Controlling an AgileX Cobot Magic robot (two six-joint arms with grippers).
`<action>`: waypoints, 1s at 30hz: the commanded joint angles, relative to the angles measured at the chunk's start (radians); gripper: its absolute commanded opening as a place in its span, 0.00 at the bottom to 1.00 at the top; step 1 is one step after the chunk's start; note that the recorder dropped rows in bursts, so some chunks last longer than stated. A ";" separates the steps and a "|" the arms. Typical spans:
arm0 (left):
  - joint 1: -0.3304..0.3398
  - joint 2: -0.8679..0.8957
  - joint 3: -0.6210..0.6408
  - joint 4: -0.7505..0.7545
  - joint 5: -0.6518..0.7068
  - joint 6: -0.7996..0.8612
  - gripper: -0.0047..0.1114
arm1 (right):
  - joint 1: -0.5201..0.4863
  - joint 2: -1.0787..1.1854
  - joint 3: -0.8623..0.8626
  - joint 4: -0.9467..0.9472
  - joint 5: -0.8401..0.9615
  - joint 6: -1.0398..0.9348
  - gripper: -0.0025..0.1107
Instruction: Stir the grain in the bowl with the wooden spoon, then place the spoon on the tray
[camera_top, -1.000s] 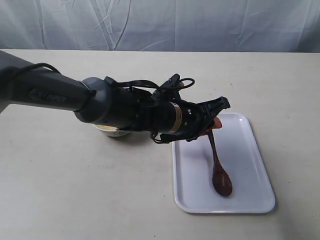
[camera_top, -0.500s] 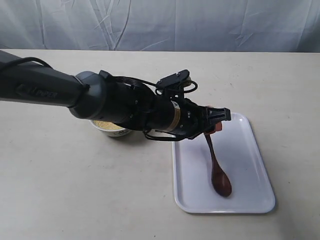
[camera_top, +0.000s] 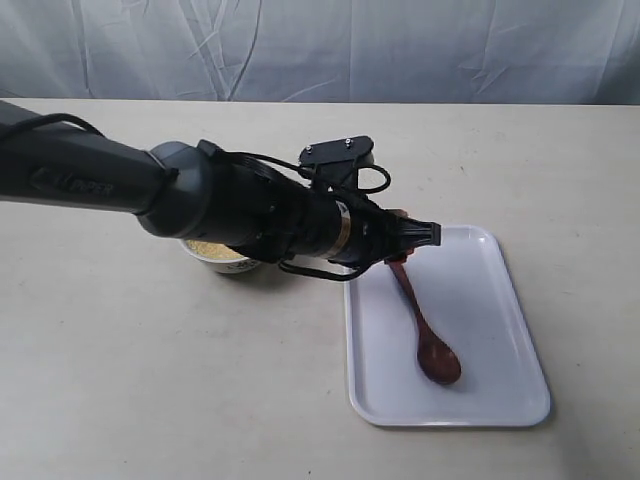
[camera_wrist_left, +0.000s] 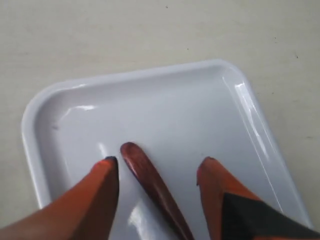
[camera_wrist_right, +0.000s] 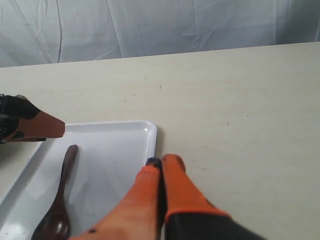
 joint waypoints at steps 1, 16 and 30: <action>0.003 -0.062 -0.003 0.066 0.008 0.047 0.42 | 0.002 -0.005 0.003 -0.001 -0.007 -0.003 0.02; 0.036 -0.357 0.009 0.093 0.797 0.970 0.04 | 0.002 -0.005 0.003 -0.001 -0.007 -0.003 0.02; 0.412 -0.506 0.138 -1.212 0.939 1.810 0.04 | 0.002 -0.005 0.003 -0.001 -0.007 -0.003 0.02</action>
